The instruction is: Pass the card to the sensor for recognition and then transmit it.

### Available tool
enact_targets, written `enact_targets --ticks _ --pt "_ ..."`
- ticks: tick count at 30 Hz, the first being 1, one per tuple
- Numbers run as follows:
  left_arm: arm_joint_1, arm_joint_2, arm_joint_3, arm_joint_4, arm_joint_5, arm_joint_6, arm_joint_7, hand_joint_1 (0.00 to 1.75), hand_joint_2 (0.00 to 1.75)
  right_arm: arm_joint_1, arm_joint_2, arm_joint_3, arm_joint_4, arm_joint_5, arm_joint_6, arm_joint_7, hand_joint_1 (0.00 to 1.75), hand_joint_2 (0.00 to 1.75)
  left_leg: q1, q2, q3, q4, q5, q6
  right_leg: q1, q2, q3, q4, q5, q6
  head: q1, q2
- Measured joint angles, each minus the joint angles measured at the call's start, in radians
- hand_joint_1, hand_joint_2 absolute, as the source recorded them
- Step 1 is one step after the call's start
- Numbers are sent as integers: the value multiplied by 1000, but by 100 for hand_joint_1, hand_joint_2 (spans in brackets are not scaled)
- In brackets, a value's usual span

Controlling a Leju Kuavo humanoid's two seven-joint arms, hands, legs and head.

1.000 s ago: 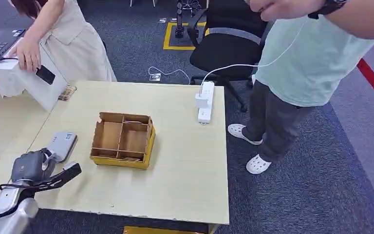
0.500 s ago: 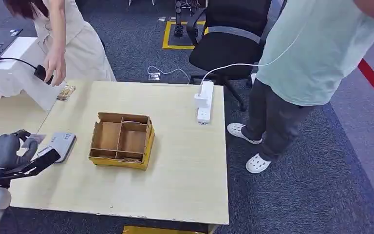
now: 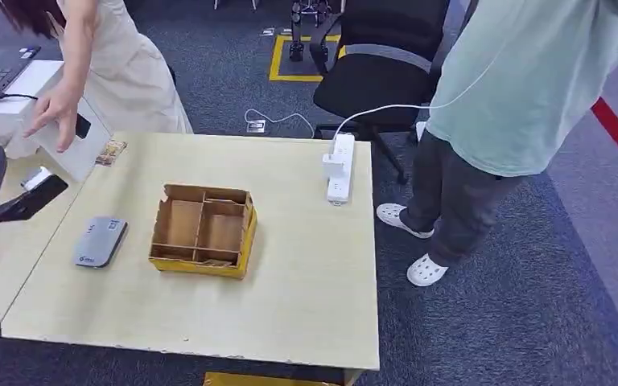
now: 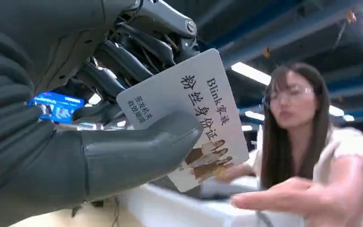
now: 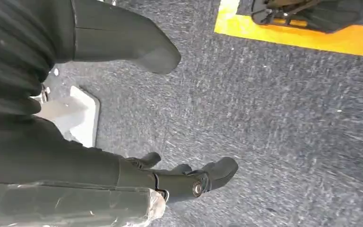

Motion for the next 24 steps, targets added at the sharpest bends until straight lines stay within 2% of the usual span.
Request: enact_targets --ticks 3,7,13,18,22,23,24 --pt "-106 -29 -51 96 -58 61 46 175 175 -5 2 14 -1 9 1 11 0 175 0 0 0 0 0 0 0 1 0 0 0 0 0 0" --pt "-179 -54 -87 171 -70 77 53 175 175 -6 5 22 -5 11 1 17 0 175 0 3 0 0 0 0 0 5 -1 0 1 0 0 0" --pt "-216 -72 -104 225 -83 94 55 175 175 -6 5 31 -7 11 1 18 0 175 0 4 -1 0 0 0 0 5 -3 0 1 0 0 0" --pt "-269 -99 -119 293 -118 171 68 175 175 -6 5 32 -8 4 1 18 0 175 0 4 -2 0 0 0 0 5 -3 0 1 0 0 0" --pt "-291 -120 -125 331 -115 179 62 175 175 -6 5 31 -8 0 1 17 0 175 0 4 -2 0 0 0 0 5 -3 0 1 0 0 0" --pt "-295 -124 -128 339 -115 179 58 0 175 -6 5 31 -8 0 1 18 0 175 0 4 -2 0 0 0 0 6 -3 0 1 0 0 0" --pt "-297 -127 -129 344 -114 179 55 0 175 -6 5 31 -8 0 1 17 0 175 0 4 -2 0 0 0 0 6 -3 0 1 0 0 0"
